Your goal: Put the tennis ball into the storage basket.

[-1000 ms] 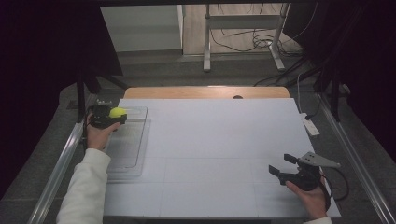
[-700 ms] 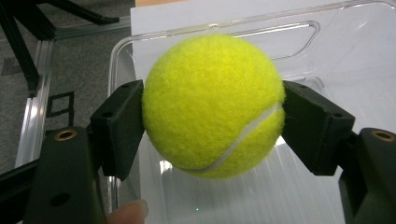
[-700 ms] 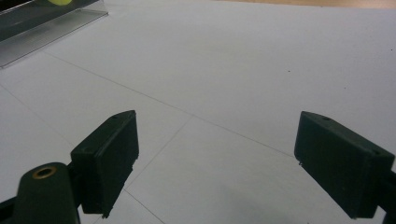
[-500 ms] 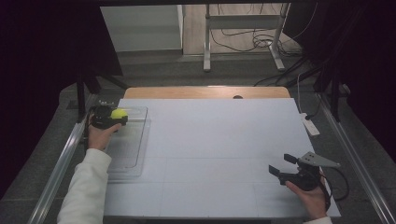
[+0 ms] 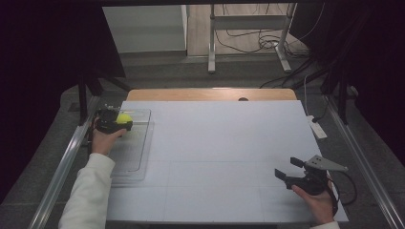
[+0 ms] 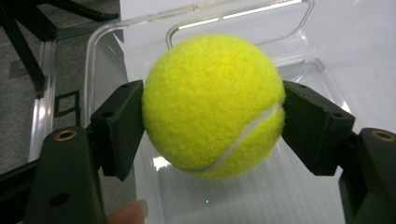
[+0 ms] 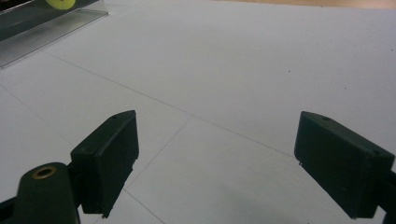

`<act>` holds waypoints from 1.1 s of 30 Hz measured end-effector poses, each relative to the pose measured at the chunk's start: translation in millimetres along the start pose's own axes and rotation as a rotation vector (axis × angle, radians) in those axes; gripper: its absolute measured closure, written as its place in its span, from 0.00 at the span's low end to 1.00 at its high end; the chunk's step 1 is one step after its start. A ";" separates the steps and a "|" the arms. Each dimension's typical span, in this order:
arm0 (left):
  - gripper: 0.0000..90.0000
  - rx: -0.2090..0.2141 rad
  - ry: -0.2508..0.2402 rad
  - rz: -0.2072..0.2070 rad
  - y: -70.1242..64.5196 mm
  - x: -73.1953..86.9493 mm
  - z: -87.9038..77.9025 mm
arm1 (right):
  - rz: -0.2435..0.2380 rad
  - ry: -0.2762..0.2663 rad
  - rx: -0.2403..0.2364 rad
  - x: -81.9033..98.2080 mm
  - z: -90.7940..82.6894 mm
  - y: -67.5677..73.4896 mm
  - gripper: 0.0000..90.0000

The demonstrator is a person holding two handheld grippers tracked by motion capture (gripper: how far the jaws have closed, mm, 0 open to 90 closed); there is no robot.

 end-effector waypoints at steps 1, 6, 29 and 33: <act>0.30 0.001 0.004 -0.001 0.0 0.3 0.6 | 0.000 0.000 0.000 0.0 0.1 -0.1 0.15; 0.30 -0.004 0.028 -0.009 1.2 2.2 2.9 | -0.001 0.001 0.000 0.2 0.3 -0.1 0.15; 0.30 -0.013 0.079 0.023 -2.7 4.6 7.4 | -0.001 0.001 0.000 0.2 0.3 -0.4 0.15; 0.28 -0.009 0.069 0.021 -3.1 3.9 6.8 | -0.001 0.001 0.000 0.1 0.4 -0.4 0.15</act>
Point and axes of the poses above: each handheld gripper's, and its own axes: z roughly forward along the jaws, x roughly out of its underside, y roughly to its left, the point moved 7 cm from there along z, roughly forward along the jaws, and after that the axes turned 2 degrees about x, right-handed, at the moved point
